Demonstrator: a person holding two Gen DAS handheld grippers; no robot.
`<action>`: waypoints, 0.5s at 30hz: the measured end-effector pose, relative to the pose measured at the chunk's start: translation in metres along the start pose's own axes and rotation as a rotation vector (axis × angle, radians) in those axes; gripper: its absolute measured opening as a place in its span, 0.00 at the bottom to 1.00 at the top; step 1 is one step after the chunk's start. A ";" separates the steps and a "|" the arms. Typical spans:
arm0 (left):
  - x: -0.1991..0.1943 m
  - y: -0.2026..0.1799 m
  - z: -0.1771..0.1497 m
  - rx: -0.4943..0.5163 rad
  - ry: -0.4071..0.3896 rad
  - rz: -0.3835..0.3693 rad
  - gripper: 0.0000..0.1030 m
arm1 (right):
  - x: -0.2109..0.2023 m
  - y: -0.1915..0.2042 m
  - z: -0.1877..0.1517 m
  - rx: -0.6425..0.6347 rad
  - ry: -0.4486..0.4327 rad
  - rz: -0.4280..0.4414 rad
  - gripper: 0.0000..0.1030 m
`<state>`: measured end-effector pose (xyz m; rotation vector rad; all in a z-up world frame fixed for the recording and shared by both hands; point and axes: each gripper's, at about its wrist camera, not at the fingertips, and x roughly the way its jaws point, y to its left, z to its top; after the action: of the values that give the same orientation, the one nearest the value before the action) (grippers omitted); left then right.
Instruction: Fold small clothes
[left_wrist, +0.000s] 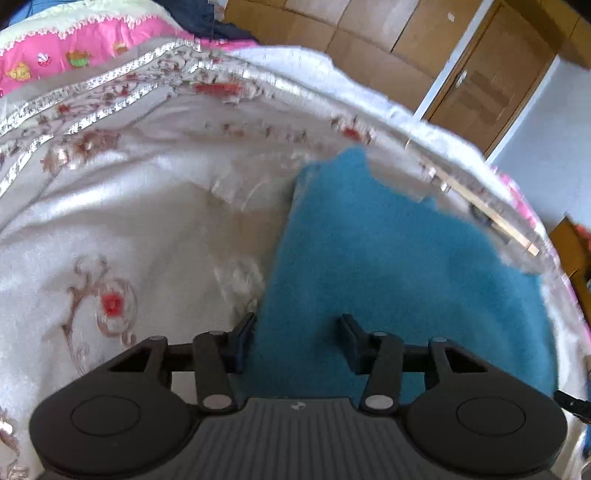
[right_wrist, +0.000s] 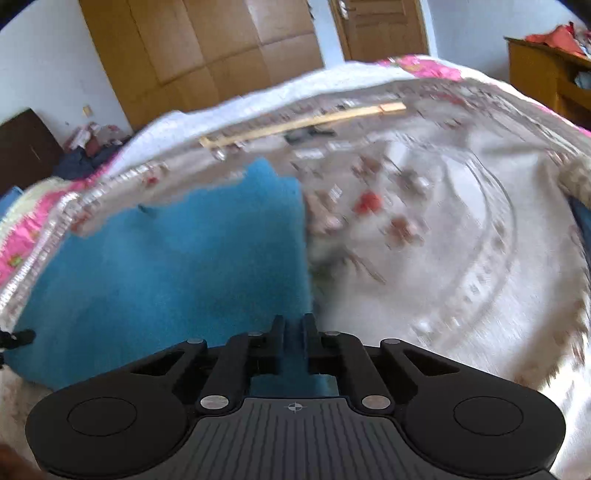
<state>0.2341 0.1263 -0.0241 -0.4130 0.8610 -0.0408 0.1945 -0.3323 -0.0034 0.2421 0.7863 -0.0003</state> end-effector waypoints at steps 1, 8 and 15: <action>0.004 0.003 -0.001 -0.012 0.008 -0.001 0.58 | 0.008 -0.003 -0.003 0.007 0.023 -0.016 0.07; -0.012 0.008 -0.004 -0.038 -0.003 0.012 0.58 | 0.000 0.002 0.000 0.018 0.003 -0.016 0.15; -0.019 0.004 -0.011 -0.012 -0.023 0.041 0.61 | -0.026 0.001 -0.011 0.062 -0.086 0.000 0.27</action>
<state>0.2130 0.1301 -0.0184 -0.4066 0.8471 0.0068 0.1685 -0.3311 0.0083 0.2984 0.7017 -0.0350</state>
